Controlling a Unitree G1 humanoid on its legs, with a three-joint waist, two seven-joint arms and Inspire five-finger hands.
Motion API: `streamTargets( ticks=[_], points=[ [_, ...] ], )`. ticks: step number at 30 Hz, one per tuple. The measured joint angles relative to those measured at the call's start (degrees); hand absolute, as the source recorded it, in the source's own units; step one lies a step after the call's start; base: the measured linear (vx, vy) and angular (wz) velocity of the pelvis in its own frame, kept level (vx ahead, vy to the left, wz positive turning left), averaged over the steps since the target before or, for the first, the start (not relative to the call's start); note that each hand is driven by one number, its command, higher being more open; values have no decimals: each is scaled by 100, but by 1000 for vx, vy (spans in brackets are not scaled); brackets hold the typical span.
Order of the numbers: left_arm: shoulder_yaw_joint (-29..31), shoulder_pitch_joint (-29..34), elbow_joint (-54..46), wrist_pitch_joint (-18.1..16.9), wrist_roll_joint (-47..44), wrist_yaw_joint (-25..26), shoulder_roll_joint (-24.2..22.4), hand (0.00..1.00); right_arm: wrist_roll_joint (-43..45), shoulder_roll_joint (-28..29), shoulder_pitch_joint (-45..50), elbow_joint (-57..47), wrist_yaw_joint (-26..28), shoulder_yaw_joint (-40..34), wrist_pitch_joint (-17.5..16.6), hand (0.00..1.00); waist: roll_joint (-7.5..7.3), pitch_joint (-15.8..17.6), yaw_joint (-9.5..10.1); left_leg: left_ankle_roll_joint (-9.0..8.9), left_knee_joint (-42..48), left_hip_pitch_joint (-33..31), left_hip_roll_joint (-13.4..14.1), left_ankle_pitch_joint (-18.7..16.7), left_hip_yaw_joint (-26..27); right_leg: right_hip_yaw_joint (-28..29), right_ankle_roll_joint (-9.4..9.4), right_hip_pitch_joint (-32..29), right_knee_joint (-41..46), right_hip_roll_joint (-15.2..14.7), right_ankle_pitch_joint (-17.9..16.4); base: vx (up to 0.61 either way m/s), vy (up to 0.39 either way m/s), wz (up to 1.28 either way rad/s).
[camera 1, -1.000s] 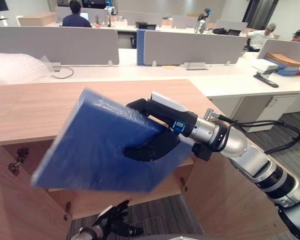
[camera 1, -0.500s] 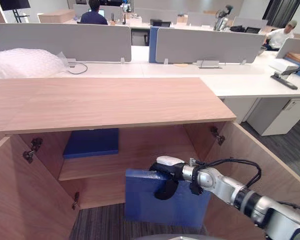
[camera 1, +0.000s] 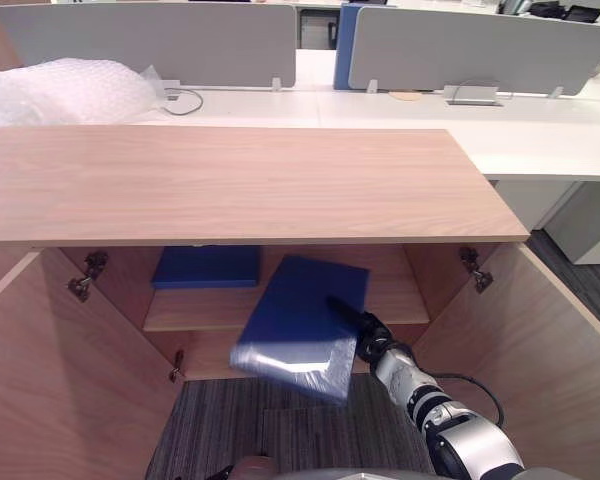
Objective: Walk over to the cabinet, pick up the folder, carry it to the office cabinet, place the folder inside the office cabinet, then close the office cabinet door
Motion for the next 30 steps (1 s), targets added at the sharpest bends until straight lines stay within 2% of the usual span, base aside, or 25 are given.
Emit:
streamTargets(
  ticks=[1,2,3,4,5,6,7,8,10,13,14,17,20,27,30],
  points=[
    [-17,-1,-56,-1,-5,0,-15,100,205,2,-75,-3,-14,-188,-62,0,20,31,7,1,151,-124,3,-55,-47,-38,-1,-26,-10,-8,-1,-101,56,31],
    [-22,-19,-180,-4,-12,2,-59,100,756,-28,-347,-26,-56,-588,-239,0,149,209,10,20,635,-438,66,-222,-161,-114,-15,-90,47,65,8,-81,47,26],
    [-24,-58,-192,-4,-13,6,-62,100,950,-51,-467,-94,-85,-778,-308,0,231,332,10,17,875,-577,101,-310,-220,-145,-30,-123,117,102,-1,-135,62,28],
    [-42,-175,-240,-5,-21,9,-63,100,1242,-104,-713,-386,-117,-1127,-499,0,399,623,23,25,1308,-892,193,-453,-328,-177,-85,-337,420,186,-96,-186,67,15],
    [-116,-251,-376,-8,-110,30,-51,100,1364,-128,-918,-839,-200,-1380,-752,0,473,876,66,31,1581,-1211,235,-495,-361,-193,-90,-765,1011,161,-314,-199,61,8],
    [-135,-279,-436,-10,-130,49,-48,100,1405,-139,-1023,-1062,-255,-1454,-859,0,482,1016,71,44,1698,-1341,226,-507,-360,-194,-85,-993,1323,116,-436,-200,39,-1],
    [-142,-362,-483,-7,-137,73,-49,100,1464,-222,-1251,-1497,-335,-1498,-1023,0,530,1286,73,88,2056,-1642,197,-576,-360,-210,-87,-1442,2024,8,-689,-212,29,-4],
    [-162,-409,-526,-7,-191,99,-51,100,1448,-316,-1457,-1873,-428,-1498,-1118,0,561,1439,69,115,2462,-2016,157,-697,-354,-213,-83,-1935,2696,-110,-938,-223,24,-7],
    [-160,-475,-555,-7,-256,138,-50,100,1387,-463,-1791,-2169,-530,-1480,-1161,0,619,1596,53,148,3101,-2538,103,-933,-343,-177,-72,-2538,3542,-276,-1296,-244,14,-8],
    [-66,-543,-577,-22,-580,122,-37,100,1179,-539,-2185,-2263,-645,-1395,-1165,0,664,1660,33,173,3836,-3195,47,-1187,-326,-86,-56,-3277,4474,-454,-1665,-215,4,-6],
    [123,-634,-592,-25,-768,115,-45,100,1113,-590,-2378,-2263,-738,-1257,-1150,0,665,1668,43,176,4196,-3568,9,-1272,-319,0,-32,-3698,4937,-536,-1820,-154,1,-2],
    [499,-795,-676,-36,-942,115,-52,100,1037,-719,-2680,-2263,-849,-970,-1066,0,681,1700,58,183,4803,-4225,-76,-1407,-321,113,-12,-4409,5699,-672,-2076,-138,6,1],
    [828,-923,-781,-45,-1088,136,-73,100,1038,-714,-2985,-2253,-1111,-999,-1049,0,679,1723,99,162,5345,-4861,-171,-1503,-332,209,-13,-5074,6389,-825,-2301,-112,30,8],
    [1007,-953,-812,-14,-1127,206,-318,100,1053,-960,-3359,-2056,-1633,-1621,-1084,0,682,1725,259,106,5474,-5265,-371,-1454,-351,205,14,-5466,6732,-1074,-2417,-33,21,17],
    [996,-953,-811,7,-1124,242,-456,100,1055,-1192,-3665,-1924,-1923,-1950,-1123,0,684,1725,295,144,5459,-5319,-494,-1398,-376,156,-4,-5486,6810,-1214,-2483,23,-21,23]
  ],
)
